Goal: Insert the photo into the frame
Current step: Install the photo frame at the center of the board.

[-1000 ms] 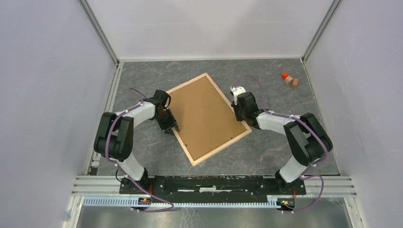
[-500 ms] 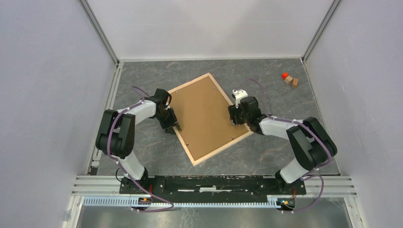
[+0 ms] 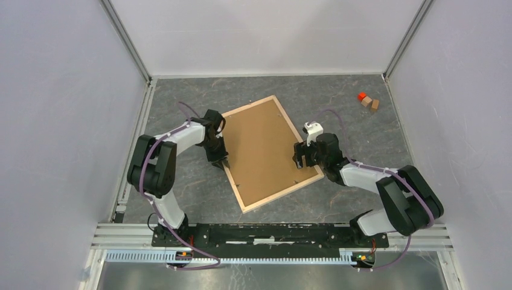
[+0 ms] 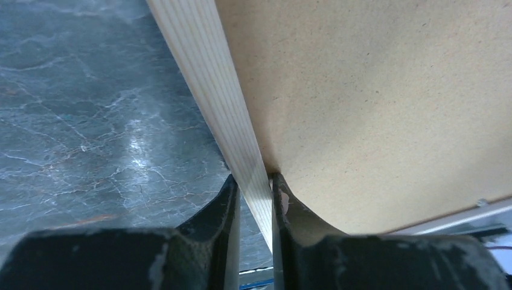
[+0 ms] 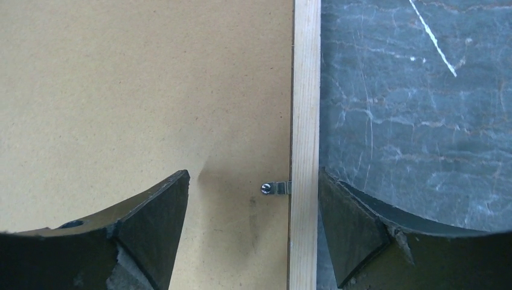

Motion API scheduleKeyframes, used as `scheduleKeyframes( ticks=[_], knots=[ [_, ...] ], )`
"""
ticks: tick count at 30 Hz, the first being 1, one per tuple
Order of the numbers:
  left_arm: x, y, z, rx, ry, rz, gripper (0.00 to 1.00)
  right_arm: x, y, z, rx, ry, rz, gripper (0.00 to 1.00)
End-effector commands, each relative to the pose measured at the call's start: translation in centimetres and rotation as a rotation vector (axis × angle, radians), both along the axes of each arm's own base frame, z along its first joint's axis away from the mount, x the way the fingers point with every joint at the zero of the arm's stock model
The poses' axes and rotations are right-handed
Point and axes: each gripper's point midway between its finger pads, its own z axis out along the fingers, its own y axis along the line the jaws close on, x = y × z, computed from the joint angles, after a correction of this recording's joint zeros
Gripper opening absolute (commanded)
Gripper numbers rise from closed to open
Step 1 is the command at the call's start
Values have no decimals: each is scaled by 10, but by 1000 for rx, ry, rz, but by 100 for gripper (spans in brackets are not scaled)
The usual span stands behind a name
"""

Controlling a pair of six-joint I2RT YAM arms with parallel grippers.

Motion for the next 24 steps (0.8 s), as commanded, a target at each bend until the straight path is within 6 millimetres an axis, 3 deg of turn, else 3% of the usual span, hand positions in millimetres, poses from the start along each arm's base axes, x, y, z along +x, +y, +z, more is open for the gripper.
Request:
scheduleKeyframes(
  ticks=[1,8,11,15,24],
  knots=[
    [-2,-4,-14,210,-12,-293,13,-6,41,58,182,-143,154,83],
    [6,14,-12,349,-80,-365,8,7,10,58,70,-160,1,92],
    [4,14,-12,362,-77,-408,5,20,-8,58,-10,-143,-111,92],
    [5,11,-8,344,-90,-419,3,49,-12,60,-76,-89,-219,92],
    [7,6,7,321,-115,-419,2,145,52,87,66,-76,-273,89]
  ],
)
